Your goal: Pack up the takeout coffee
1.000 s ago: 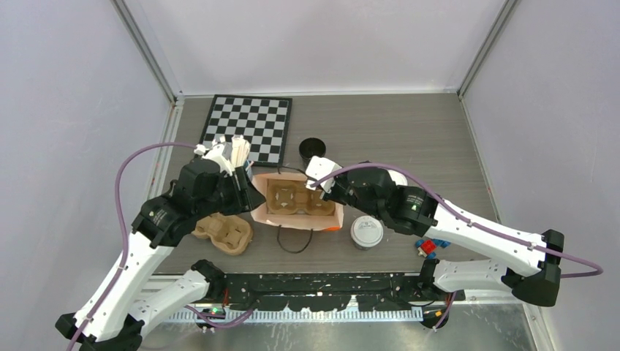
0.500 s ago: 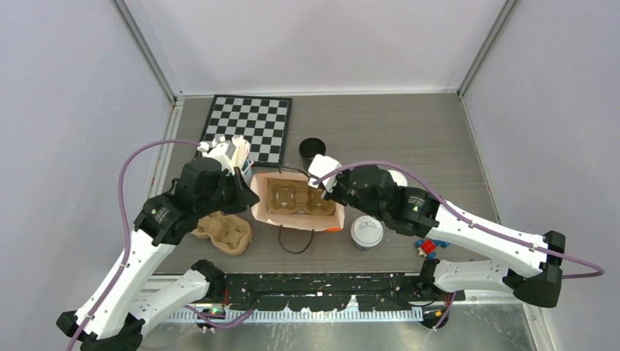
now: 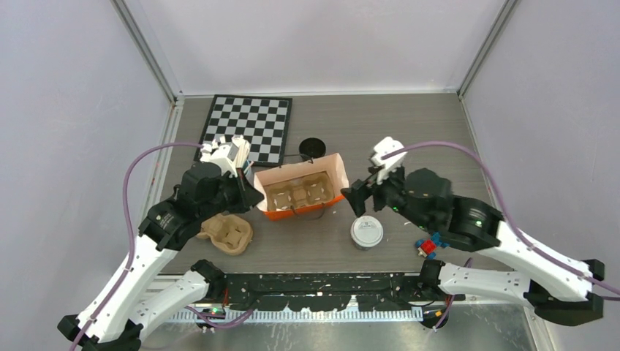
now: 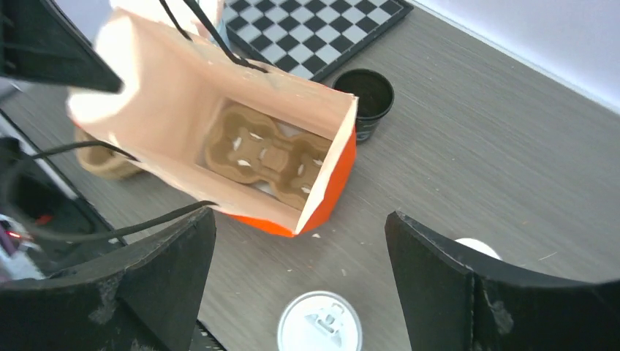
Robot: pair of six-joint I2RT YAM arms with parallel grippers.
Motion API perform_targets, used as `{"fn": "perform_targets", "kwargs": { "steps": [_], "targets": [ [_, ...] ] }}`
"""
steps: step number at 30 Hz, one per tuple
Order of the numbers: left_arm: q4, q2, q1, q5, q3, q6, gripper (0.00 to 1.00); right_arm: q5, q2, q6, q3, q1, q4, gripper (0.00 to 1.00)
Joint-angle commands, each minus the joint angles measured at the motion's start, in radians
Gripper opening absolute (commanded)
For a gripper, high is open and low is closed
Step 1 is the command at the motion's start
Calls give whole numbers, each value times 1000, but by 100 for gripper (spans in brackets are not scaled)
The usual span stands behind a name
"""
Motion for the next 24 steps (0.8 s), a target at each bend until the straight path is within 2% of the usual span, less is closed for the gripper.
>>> {"fn": "perform_targets", "kwargs": {
  "steps": [1,5,8,16,20,24],
  "targets": [
    [86,1,5,6,-8,65,0,39,-42,240,94,3,-145,90],
    [99,6,5,-6,-6,93,0,173,43,422,185,3,-378,93],
    [90,22,5,-40,8,109,0,238,46,549,136,2,-461,95],
    [5,74,9,-130,88,128,0,223,72,677,-37,2,-454,96],
    [-19,79,12,-152,100,123,0,190,49,726,-149,1,-347,97],
    [-5,83,12,-133,102,141,0,132,86,779,-198,-3,-335,95]
  ]
}}
